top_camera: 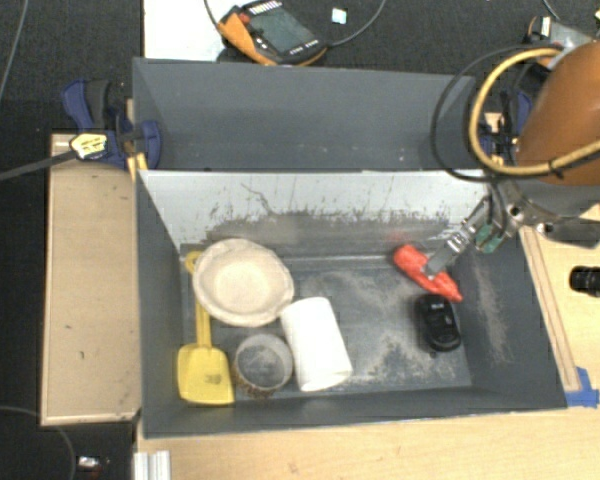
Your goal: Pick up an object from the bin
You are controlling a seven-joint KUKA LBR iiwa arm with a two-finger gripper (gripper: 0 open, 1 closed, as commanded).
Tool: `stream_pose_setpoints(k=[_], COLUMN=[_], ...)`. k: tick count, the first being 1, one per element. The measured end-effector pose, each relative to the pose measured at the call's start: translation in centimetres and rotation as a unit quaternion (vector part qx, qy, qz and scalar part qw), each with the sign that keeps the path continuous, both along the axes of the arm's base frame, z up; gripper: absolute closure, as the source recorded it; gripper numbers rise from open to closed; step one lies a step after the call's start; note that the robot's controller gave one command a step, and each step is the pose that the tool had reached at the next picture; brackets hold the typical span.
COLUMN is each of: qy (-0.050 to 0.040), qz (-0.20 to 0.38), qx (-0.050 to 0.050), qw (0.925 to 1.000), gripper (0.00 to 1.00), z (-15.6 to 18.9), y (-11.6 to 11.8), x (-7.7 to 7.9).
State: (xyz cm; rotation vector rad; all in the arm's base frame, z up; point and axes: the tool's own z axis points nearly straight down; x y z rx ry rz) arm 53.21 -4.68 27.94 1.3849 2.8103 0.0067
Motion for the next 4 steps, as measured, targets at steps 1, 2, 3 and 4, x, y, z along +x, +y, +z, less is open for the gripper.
stream_pose_setpoints(k=[1,2,3,4], qy=[-0.0027,-0.0034,-0.0031,-0.0037], qz=[0.173,0.036,0.058,0.114], qx=[-0.002,-0.002,-0.001,-0.002], qw=[0.9849,0.9993,0.9983,0.9935], gripper=[0.00,0.00,0.00,0.00], z=[-5.2,-6.6,-6.8,-8.7], y=[4.8,5.2,4.7,6.7], x=[-0.9,-1.5,-1.5,-2.9])
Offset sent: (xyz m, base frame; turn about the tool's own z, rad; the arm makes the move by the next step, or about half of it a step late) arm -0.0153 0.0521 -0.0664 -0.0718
